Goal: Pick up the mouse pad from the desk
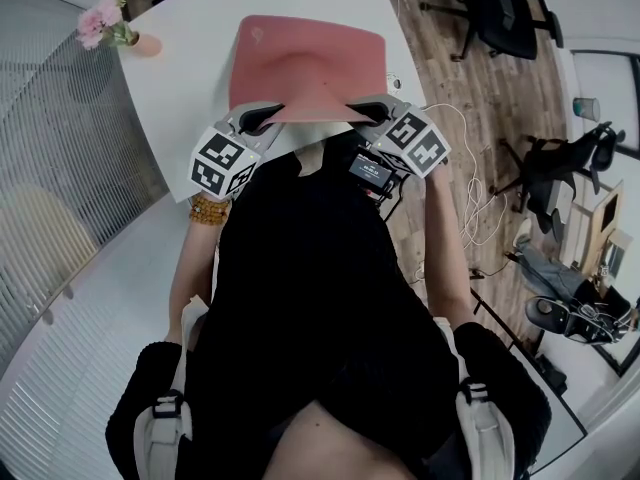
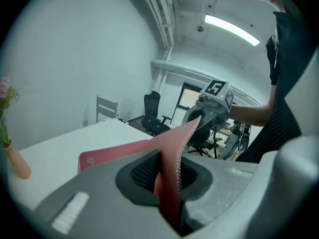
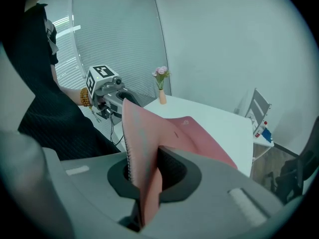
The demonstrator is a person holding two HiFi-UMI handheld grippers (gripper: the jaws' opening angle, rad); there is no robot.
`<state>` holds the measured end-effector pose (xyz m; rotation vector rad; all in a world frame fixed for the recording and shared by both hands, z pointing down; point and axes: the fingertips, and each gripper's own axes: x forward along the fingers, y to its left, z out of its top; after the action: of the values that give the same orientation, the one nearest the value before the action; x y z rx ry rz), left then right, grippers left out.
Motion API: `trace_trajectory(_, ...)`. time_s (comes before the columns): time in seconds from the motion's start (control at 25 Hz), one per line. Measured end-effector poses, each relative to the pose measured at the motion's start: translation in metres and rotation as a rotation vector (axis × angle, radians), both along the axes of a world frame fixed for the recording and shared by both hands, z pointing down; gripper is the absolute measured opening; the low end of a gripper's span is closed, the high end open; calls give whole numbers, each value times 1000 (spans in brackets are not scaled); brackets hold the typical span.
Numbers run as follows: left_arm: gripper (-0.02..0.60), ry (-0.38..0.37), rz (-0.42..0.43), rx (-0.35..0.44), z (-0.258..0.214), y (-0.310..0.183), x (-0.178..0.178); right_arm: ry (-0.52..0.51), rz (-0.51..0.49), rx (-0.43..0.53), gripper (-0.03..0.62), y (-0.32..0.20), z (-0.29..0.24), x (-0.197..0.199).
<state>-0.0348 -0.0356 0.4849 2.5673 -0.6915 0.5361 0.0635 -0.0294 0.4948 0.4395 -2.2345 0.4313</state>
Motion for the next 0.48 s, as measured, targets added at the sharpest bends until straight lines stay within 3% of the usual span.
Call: trace_trajectory(0.48, 34, 29, -66, 156, -64, -19, -1, -169, 76, 89, 46, -14, -67, -1)
